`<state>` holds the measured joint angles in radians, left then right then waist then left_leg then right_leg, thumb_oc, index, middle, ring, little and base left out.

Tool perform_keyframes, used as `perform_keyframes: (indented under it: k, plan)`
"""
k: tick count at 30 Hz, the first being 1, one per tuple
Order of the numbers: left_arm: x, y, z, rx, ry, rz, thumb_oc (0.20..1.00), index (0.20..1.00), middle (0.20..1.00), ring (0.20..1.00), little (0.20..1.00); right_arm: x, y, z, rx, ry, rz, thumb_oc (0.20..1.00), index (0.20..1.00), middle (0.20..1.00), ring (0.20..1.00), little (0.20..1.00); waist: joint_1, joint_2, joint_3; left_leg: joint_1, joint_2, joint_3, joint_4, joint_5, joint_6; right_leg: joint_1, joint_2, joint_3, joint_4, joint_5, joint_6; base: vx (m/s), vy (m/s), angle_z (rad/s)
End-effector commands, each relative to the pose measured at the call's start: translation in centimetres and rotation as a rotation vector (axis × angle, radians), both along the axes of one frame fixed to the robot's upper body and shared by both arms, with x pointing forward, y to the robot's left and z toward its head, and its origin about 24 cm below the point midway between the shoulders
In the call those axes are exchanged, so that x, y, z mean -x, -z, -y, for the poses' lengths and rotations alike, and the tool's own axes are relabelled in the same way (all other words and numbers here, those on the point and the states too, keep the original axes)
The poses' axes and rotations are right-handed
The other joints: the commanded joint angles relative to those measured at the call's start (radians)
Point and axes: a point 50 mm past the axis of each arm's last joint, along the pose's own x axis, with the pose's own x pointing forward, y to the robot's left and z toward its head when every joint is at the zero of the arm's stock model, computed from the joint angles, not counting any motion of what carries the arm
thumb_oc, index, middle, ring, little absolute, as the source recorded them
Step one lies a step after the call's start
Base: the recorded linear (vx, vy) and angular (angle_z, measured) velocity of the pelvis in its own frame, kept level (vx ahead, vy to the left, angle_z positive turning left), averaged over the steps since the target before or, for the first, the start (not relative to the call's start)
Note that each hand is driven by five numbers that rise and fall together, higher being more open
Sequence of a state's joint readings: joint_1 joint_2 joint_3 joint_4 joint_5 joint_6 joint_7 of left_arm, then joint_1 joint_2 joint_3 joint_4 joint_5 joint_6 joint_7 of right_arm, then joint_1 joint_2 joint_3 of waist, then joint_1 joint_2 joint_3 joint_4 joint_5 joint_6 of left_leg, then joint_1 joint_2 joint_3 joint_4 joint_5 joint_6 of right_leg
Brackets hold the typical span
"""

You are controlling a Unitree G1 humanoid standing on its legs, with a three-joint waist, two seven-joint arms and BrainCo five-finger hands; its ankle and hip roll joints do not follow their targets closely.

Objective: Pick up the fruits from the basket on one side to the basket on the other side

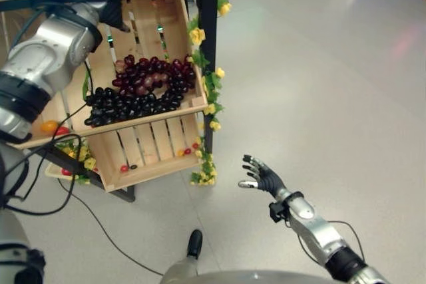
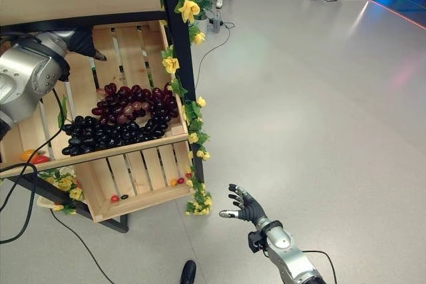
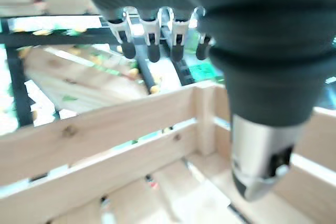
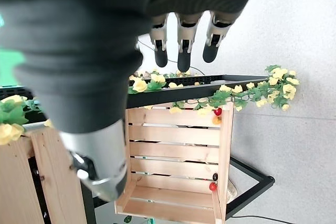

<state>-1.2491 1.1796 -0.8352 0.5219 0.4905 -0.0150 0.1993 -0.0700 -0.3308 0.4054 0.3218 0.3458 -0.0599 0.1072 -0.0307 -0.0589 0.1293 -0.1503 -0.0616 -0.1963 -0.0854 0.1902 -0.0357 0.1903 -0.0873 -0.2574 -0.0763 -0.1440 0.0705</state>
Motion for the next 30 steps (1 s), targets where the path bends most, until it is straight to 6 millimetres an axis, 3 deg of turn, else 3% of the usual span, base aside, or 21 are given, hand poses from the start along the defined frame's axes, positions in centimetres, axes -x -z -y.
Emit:
perform_keyframes:
  k: [1,2,3,4,5,6,7,8,9,10,11,13,14,16,24,30]
  plan:
    - [1.5,-2.1,-4.1,0.284,-0.042,0.101,1.000,1.000,1.000,1.000,1.000,-0.3,-2.0,1.1,-0.021,0.022,0.106,1.000,1.000,1.000,1.000,1.000,0.027,0.027,-0.029,0.112,0.078,0.005,0.006,-0.175,-0.040,-0.063,-0.070,-0.011,0.030,0.041,0.098,0.00,0.000,0.00]
    - [2.4,-1.9,-4.6,0.488,0.064,0.191,1.000,1.000,1.000,1.000,1.000,0.0,-1.7,1.0,-0.030,0.038,0.093,1.000,1.000,1.000,1.000,1.000,0.040,0.015,-0.026,0.114,0.076,0.002,0.007,-0.175,-0.040,-0.060,-0.070,-0.014,0.029,0.042,0.096,0.00,0.000,0.00]
    - [2.5,-1.6,-4.8,0.494,0.060,0.191,1.000,1.000,1.000,1.000,1.000,0.0,-1.7,1.1,-0.024,0.035,0.092,1.000,1.000,1.000,1.000,1.000,0.037,0.020,-0.028,0.113,0.076,0.002,0.007,-0.174,-0.040,-0.061,-0.070,-0.014,0.028,0.042,0.096,0.00,0.000,0.00]
    - [3.1,-0.4,-5.0,0.610,0.130,0.200,1.000,1.000,1.000,1.000,1.000,0.1,-1.6,1.2,-0.017,0.041,0.087,1.000,1.000,1.000,1.000,1.000,0.039,0.022,-0.030,0.112,0.075,0.000,0.007,-0.174,-0.040,-0.062,-0.070,-0.014,0.028,0.042,0.094,0.00,0.000,0.00]
    - [4.1,2.8,-5.1,1.009,0.352,0.232,1.000,1.000,1.000,1.000,1.000,0.3,-1.2,1.6,-0.029,0.109,0.070,1.000,1.000,1.000,1.000,1.000,0.066,0.001,-0.022,0.112,0.073,-0.005,0.008,-0.175,-0.039,-0.061,-0.071,-0.016,0.027,0.042,0.090,-0.02,0.013,-0.05]
    - [4.8,5.1,-5.3,1.119,0.388,0.230,1.000,1.000,1.000,1.000,1.000,0.4,-0.9,1.7,-0.017,0.113,0.061,1.000,1.000,1.000,1.000,1.000,0.063,0.006,-0.026,0.110,0.073,-0.006,0.008,-0.176,-0.038,-0.061,-0.071,-0.015,0.025,0.043,0.087,-0.02,0.010,-0.08]
    - [5.3,5.5,-5.6,1.129,0.378,0.233,1.000,1.000,1.000,1.000,1.000,0.6,-0.8,1.7,-0.006,0.103,0.057,1.000,1.000,1.000,1.000,1.000,0.054,0.015,-0.030,0.111,0.074,-0.005,0.008,-0.177,-0.038,-0.061,-0.071,-0.014,0.025,0.042,0.087,-0.01,0.013,-0.06]
    - [6.0,9.5,-4.3,1.406,0.513,0.220,1.000,1.000,1.000,1.000,1.000,0.6,-0.7,2.1,-0.008,0.156,0.051,1.000,1.000,1.000,1.000,1.000,0.064,-0.003,-0.026,0.109,0.073,-0.010,0.008,-0.179,-0.036,-0.063,-0.072,-0.011,0.024,0.044,0.084,0.00,0.012,0.04]
    - [6.4,9.9,-4.4,1.416,0.502,0.221,1.000,1.000,1.000,1.000,1.000,0.8,-0.6,2.2,0.002,0.149,0.046,1.000,1.000,1.000,1.000,1.000,0.058,0.006,-0.031,0.111,0.073,-0.008,0.008,-0.180,-0.036,-0.062,-0.072,-0.009,0.024,0.043,0.084,0.00,0.028,0.07]
    - [7.4,12.5,-3.0,1.525,0.562,0.168,1.000,1.000,1.000,1.000,1.000,0.8,-0.6,2.6,-0.009,0.189,0.045,1.000,1.000,1.000,1.000,1.000,0.063,-0.005,-0.030,0.111,0.072,-0.009,0.009,-0.183,-0.033,-0.063,-0.073,-0.008,0.025,0.044,0.082,0.01,0.033,0.08]
    - [8.0,13.7,-1.9,1.585,0.605,0.134,1.000,1.000,1.000,1.000,1.000,0.9,-0.5,2.9,-0.008,0.211,0.041,1.000,1.000,1.000,1.000,1.000,0.062,-0.007,-0.033,0.113,0.071,-0.009,0.009,-0.185,-0.031,-0.063,-0.075,-0.007,0.026,0.045,0.081,0.01,0.044,0.04]
    - [8.7,14.8,-1.2,1.634,0.625,0.105,1.000,1.000,1.000,1.000,1.000,1.0,-0.6,3.1,-0.006,0.220,0.043,1.000,1.000,1.000,1.000,1.000,0.064,-0.007,-0.036,0.115,0.070,-0.007,0.009,-0.188,-0.028,-0.062,-0.077,-0.005,0.024,0.046,0.081,0.00,0.041,0.02]
    - [9.5,16.4,0.5,1.729,0.683,0.042,1.000,1.000,1.000,1.000,1.000,1.0,-0.6,3.4,-0.019,0.249,0.046,1.000,1.000,1.000,1.000,1.000,0.065,-0.015,-0.035,0.117,0.066,-0.007,0.011,-0.192,-0.022,-0.063,-0.081,-0.001,0.026,0.049,0.081,0.00,0.044,-0.02]
    - [10.3,17.4,1.7,1.778,0.717,0.005,1.000,1.000,1.000,1.000,1.000,1.2,-0.5,3.5,-0.026,0.265,0.042,1.000,1.000,1.000,1.000,1.000,0.068,-0.020,-0.036,0.120,0.060,-0.004,0.011,-0.196,-0.016,-0.066,-0.086,0.004,0.029,0.051,0.082,-0.01,0.072,0.01]
    - [11.6,18.0,5.1,1.803,0.857,-0.197,1.000,1.000,1.000,1.000,1.000,1.6,-0.5,4.1,-0.037,0.294,0.036,1.000,1.000,1.000,1.000,1.000,0.065,-0.036,-0.034,0.136,0.046,0.024,0.015,-0.214,0.009,-0.079,-0.105,0.039,0.048,0.062,0.089,-0.02,0.066,-0.09]
    - [12.2,20.4,7.5,1.862,0.850,-0.409,1.000,1.000,1.000,1.000,1.000,2.2,-0.6,4.7,-0.050,0.342,0.042,1.000,1.000,1.000,1.000,1.000,0.035,-0.050,-0.021,0.148,0.045,0.076,0.016,-0.225,0.026,-0.110,-0.115,0.100,0.057,0.084,0.102,-0.03,0.073,-0.23]
